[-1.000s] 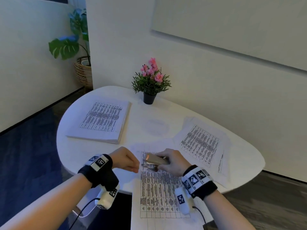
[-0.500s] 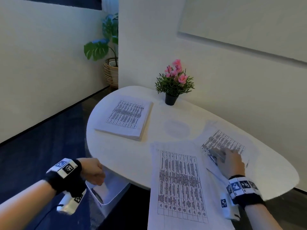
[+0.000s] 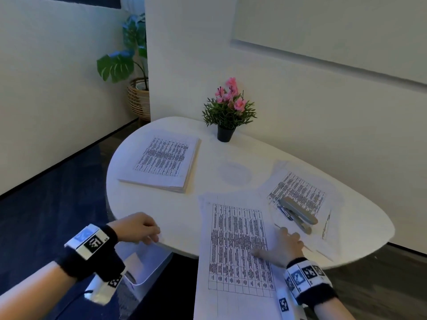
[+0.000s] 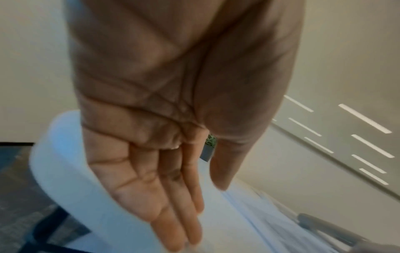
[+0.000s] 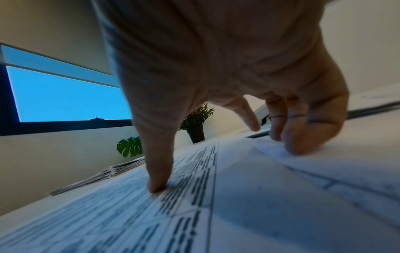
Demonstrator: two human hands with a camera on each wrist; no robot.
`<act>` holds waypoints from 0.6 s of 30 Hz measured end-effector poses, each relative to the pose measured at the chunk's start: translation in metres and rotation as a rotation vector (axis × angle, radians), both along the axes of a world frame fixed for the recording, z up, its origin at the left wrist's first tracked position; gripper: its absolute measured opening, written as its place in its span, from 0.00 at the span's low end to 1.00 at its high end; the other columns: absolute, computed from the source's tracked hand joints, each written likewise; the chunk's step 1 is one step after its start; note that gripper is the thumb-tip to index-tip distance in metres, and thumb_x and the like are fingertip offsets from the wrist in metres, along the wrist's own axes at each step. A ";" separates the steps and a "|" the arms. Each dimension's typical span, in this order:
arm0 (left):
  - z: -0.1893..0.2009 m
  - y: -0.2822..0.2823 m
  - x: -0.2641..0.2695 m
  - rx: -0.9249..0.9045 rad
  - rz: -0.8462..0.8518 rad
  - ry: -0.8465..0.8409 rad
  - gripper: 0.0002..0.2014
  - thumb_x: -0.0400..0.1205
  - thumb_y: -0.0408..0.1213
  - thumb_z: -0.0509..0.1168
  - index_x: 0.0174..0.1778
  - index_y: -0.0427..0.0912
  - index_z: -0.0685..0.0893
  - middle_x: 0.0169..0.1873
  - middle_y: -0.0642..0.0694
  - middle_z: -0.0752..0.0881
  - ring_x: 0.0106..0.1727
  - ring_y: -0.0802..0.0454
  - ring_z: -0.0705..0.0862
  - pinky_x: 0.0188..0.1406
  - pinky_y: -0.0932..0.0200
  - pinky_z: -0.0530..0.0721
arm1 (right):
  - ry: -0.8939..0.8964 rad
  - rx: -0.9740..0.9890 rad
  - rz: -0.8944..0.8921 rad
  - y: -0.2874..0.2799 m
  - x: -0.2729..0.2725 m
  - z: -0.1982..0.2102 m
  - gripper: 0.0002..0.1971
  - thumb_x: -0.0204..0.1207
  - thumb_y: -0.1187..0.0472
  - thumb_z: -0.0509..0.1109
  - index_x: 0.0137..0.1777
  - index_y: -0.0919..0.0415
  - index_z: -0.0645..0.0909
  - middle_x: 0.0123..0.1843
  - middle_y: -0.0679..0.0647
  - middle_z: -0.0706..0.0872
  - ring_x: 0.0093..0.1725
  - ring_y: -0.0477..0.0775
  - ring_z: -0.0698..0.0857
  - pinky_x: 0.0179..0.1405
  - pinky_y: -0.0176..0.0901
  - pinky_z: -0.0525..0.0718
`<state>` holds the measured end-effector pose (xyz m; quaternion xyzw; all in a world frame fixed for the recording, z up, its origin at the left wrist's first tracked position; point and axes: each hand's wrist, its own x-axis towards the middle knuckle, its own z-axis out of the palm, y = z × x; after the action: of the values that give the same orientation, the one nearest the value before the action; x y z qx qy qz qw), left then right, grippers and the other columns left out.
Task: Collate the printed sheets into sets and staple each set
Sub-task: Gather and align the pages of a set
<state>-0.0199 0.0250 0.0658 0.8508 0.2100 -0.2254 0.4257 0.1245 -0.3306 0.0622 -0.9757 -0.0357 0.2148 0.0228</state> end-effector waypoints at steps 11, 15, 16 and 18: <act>-0.012 -0.055 0.030 0.072 -0.172 -0.213 0.20 0.83 0.43 0.64 0.70 0.43 0.77 0.65 0.49 0.82 0.60 0.59 0.80 0.64 0.69 0.73 | 0.028 0.318 -0.012 0.007 -0.006 -0.001 0.36 0.63 0.44 0.81 0.64 0.59 0.69 0.62 0.56 0.80 0.53 0.53 0.79 0.48 0.38 0.80; -0.015 -0.057 0.033 0.027 -0.107 -0.215 0.21 0.82 0.42 0.66 0.71 0.41 0.76 0.65 0.48 0.82 0.63 0.56 0.81 0.68 0.64 0.75 | -0.031 0.383 -0.056 0.007 -0.001 0.001 0.45 0.69 0.49 0.78 0.79 0.61 0.57 0.75 0.63 0.68 0.74 0.62 0.69 0.71 0.53 0.72; -0.015 -0.057 0.033 0.021 -0.092 -0.219 0.22 0.82 0.42 0.66 0.72 0.40 0.75 0.65 0.47 0.82 0.64 0.55 0.81 0.69 0.63 0.74 | -0.008 0.337 -0.061 0.008 -0.001 0.000 0.52 0.66 0.44 0.79 0.81 0.61 0.52 0.78 0.65 0.63 0.77 0.64 0.64 0.74 0.56 0.69; -0.015 -0.059 0.034 0.009 -0.076 -0.222 0.23 0.82 0.42 0.67 0.73 0.40 0.74 0.67 0.46 0.81 0.66 0.53 0.80 0.71 0.60 0.74 | 0.046 0.306 -0.081 0.013 -0.002 -0.002 0.62 0.62 0.40 0.80 0.83 0.63 0.41 0.82 0.66 0.51 0.81 0.66 0.55 0.77 0.58 0.63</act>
<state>0.0144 -0.0341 0.0507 0.8798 0.1304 -0.1449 0.4336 0.1220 -0.3180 0.0597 -0.9563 -0.0280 0.2281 0.1805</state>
